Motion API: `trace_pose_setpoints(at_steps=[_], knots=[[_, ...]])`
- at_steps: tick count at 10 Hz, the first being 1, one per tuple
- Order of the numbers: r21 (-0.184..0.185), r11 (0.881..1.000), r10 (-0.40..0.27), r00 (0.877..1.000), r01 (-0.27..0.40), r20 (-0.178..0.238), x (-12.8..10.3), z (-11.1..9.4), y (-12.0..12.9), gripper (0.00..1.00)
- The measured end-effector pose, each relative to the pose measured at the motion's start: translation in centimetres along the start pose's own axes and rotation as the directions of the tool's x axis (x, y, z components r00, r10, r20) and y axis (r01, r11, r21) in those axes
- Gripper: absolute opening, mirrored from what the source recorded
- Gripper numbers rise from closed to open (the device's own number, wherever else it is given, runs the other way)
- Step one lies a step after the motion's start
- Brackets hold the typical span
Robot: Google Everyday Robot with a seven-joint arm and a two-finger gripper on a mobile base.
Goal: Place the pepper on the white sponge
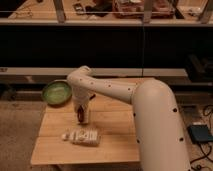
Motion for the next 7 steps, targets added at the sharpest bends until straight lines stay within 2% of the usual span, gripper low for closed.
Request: trace_pose_setpoints(at_steps=[1, 2, 7], knots=[[-0.006, 1.0, -0.001, 1.0, 0.001, 0.008, 0.02, 0.07, -0.01, 0.78], [-0.009, 1.0, -0.001, 1.0, 0.001, 0.011, 0.05, 0.09, 0.03, 0.8], [-0.011, 1.0, 0.012, 1.0, -0.012, 0.011, 0.53, -0.53, 0.19, 0.8]])
